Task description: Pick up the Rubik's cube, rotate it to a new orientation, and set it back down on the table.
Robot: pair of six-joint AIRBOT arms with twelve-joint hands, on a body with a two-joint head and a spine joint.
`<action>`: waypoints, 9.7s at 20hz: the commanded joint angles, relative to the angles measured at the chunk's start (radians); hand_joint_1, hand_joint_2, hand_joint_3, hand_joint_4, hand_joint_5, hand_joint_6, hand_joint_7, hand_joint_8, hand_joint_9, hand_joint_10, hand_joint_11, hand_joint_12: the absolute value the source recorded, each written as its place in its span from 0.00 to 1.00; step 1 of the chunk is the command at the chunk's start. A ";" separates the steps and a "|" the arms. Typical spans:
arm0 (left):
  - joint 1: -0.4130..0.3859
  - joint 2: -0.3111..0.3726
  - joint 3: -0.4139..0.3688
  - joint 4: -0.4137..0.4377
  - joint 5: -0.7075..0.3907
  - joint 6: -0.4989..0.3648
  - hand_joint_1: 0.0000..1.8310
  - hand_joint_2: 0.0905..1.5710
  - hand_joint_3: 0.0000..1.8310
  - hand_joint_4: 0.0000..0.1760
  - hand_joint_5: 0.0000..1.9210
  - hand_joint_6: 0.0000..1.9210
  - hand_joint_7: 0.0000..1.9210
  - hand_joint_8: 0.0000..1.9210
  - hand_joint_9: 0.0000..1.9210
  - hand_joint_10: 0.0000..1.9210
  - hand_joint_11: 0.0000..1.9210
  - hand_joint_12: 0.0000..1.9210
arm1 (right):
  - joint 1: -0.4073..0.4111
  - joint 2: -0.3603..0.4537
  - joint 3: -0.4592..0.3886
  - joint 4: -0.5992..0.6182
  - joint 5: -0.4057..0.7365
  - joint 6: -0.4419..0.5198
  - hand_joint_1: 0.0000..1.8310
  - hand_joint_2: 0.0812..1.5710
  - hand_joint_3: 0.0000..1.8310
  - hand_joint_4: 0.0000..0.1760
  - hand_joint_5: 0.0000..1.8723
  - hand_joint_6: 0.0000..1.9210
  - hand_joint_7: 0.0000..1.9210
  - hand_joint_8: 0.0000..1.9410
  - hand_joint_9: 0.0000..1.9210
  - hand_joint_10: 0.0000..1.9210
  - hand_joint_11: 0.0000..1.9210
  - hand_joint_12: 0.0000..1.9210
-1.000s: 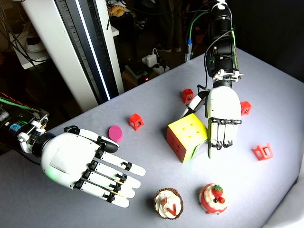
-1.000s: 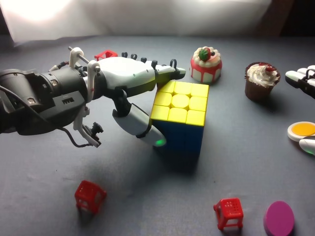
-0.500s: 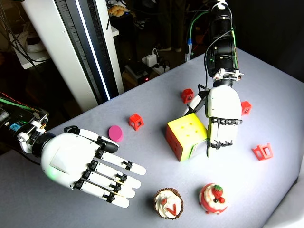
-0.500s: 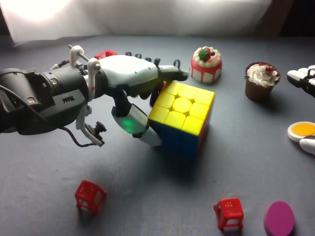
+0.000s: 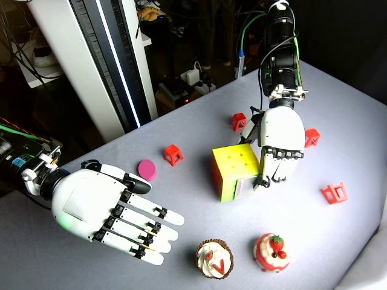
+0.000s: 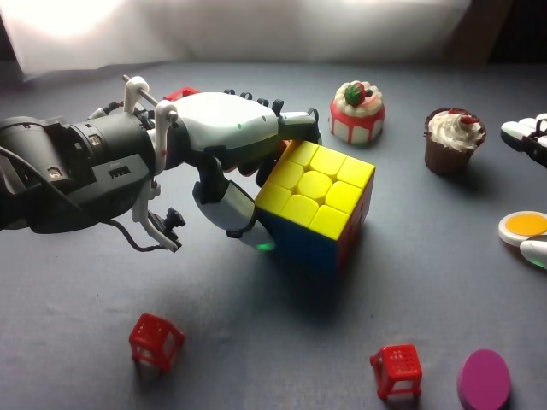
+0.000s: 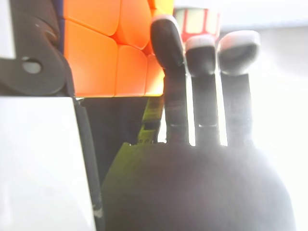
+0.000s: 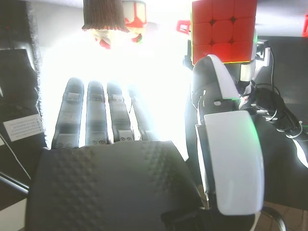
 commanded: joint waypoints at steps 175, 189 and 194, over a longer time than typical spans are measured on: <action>-0.039 0.061 -0.027 -0.228 -0.201 0.250 0.65 0.80 0.00 0.00 0.36 0.62 0.37 0.88 0.34 1.00 0.42 1.00 | 0.137 -0.093 0.071 -0.161 0.115 0.157 0.38 0.76 0.00 0.00 0.00 0.00 0.00 0.00 0.00 0.00 0.00 0.07; -0.025 0.046 -0.009 -0.304 -0.221 0.265 0.62 0.84 0.01 0.00 0.29 0.82 0.31 0.88 0.50 1.00 0.60 1.00 | 0.219 -0.316 0.261 -0.111 0.160 0.390 0.61 0.76 0.00 0.00 0.00 0.00 0.00 0.00 0.00 0.00 0.00 0.00; -0.025 0.044 -0.009 -0.307 -0.236 0.264 0.63 0.82 0.00 0.00 0.37 0.67 0.32 0.90 0.21 0.99 0.31 1.00 | 0.220 -0.379 0.335 -0.086 0.178 0.512 0.65 0.79 0.01 0.00 0.00 0.00 0.00 0.00 0.00 0.00 0.00 0.00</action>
